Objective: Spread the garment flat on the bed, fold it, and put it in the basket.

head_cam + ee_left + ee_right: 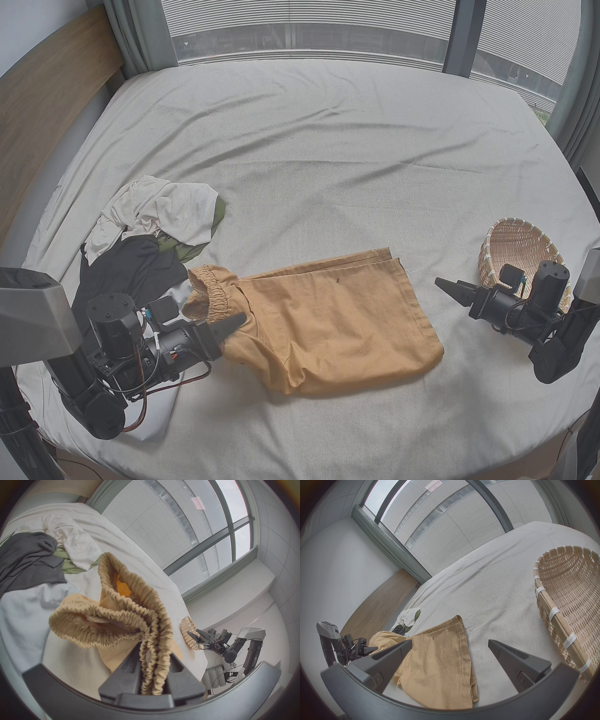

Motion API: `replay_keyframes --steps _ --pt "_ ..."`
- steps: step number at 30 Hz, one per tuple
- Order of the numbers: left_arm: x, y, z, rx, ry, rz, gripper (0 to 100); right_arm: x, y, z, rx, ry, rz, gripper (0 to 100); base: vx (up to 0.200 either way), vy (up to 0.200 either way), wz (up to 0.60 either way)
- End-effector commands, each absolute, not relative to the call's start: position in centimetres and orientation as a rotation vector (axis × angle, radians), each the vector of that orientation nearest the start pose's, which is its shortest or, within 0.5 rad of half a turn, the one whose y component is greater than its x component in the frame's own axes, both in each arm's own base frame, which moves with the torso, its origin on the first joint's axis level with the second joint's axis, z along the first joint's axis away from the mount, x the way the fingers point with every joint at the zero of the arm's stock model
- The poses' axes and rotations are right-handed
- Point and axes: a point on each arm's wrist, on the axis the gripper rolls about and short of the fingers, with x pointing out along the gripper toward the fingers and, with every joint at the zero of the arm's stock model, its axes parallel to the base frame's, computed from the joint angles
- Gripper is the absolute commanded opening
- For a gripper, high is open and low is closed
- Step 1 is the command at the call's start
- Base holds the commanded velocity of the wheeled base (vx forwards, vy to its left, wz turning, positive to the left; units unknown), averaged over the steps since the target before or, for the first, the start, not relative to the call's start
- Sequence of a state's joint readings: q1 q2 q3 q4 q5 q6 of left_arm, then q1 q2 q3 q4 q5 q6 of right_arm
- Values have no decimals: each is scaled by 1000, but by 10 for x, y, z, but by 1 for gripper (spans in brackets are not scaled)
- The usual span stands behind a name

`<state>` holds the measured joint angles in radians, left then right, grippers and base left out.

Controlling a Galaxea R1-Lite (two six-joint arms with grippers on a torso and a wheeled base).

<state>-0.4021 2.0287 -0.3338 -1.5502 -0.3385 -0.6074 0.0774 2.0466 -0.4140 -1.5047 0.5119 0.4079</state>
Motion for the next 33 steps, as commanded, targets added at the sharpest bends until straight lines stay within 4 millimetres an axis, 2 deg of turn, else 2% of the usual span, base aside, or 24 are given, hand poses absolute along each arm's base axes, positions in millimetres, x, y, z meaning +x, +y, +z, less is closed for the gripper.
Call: replay_keyframes --steps 1,21,28,33 --pt "263 -127 75 -573 352 -701 0 299 35 75 423 245 556 100 0 0 0" --pt "268 -171 82 -566 315 -844 0 300 34 77 424 237 555 100 0 0 0" --pt "270 -190 72 -561 339 -890 0 299 34 76 424 239 554 100 0 0 0" --pt "273 -204 73 -588 336 -922 0 300 34 77 423 238 556 100 0 0 0"
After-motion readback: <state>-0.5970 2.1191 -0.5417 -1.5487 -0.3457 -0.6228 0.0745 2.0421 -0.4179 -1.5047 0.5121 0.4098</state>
